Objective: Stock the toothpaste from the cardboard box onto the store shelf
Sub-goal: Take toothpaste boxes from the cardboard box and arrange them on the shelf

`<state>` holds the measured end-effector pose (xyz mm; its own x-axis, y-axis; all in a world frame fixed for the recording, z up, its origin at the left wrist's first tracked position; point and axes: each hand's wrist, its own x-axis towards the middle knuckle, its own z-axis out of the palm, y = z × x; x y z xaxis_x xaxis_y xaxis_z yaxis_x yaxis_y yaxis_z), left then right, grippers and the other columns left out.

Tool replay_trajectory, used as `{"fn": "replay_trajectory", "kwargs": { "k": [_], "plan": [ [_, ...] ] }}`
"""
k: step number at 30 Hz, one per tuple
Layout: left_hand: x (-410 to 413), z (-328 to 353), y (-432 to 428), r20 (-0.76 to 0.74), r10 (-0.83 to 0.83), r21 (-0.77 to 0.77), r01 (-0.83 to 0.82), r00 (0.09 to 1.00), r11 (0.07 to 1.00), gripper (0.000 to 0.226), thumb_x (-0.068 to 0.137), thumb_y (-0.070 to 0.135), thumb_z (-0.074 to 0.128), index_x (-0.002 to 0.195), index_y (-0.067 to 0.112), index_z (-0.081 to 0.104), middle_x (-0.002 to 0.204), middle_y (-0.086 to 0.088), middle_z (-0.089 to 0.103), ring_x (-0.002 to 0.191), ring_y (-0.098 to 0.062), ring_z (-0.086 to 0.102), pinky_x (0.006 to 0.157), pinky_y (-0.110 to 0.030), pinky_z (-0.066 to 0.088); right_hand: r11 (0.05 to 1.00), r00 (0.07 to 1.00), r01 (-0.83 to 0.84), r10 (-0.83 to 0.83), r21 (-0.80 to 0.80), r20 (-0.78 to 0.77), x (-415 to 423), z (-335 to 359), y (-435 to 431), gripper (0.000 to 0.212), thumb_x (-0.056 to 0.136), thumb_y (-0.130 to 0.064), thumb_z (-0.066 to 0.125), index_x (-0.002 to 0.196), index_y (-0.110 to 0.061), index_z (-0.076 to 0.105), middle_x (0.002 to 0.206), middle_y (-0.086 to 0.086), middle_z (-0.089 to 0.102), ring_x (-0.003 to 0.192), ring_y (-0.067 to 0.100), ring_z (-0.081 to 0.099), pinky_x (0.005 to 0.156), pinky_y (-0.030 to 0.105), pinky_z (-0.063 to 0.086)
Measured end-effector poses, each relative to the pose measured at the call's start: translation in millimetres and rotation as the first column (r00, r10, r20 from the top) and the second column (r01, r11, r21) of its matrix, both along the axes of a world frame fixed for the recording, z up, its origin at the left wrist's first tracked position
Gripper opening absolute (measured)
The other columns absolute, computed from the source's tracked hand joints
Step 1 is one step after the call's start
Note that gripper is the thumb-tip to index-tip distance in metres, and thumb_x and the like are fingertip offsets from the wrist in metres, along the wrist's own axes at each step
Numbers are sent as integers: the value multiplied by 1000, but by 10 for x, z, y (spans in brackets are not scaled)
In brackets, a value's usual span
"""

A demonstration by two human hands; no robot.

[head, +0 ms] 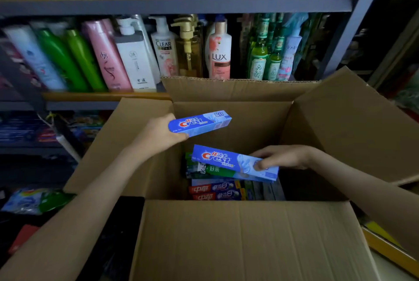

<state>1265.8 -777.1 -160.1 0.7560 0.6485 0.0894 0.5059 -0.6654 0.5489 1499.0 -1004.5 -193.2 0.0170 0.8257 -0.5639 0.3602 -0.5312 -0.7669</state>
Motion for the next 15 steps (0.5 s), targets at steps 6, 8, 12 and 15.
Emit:
{"fn": "replay_trajectory", "kwargs": {
  "k": [6,8,12,15],
  "plan": [
    [-276,-102,-13,-179,-66,105,86,982,991,37,72,51,69,91,23,55,91,3,66,88,-21,59,68,-32,45,929,901,-253,328,-270,283,-149,-562,287,43,87,-33,59,128,-19,56,114,-2,58,99,12,54,79,20,44],
    [-364,-169,8,-202,-110,198,150,973,969,44,68,58,65,92,22,56,90,3,66,88,-22,57,68,-32,39,900,857,-293,397,-322,328,-171,-666,344,43,91,-30,56,133,-18,52,119,-2,54,109,14,49,86,22,42],
    [-449,-291,81,-143,-239,225,267,960,937,60,62,72,47,91,21,56,89,8,63,86,-14,57,75,-29,33,915,853,-297,382,-272,355,-172,-539,335,39,93,-24,57,130,-17,53,130,3,56,109,13,55,90,22,42],
    [-482,-288,67,-59,-263,187,269,963,945,57,64,69,52,94,21,57,91,8,63,86,-12,56,77,-30,36,975,935,-210,223,-77,277,-145,-195,208,27,82,-23,65,109,-22,62,108,1,68,87,8,63,77,20,48]
  ]
}}
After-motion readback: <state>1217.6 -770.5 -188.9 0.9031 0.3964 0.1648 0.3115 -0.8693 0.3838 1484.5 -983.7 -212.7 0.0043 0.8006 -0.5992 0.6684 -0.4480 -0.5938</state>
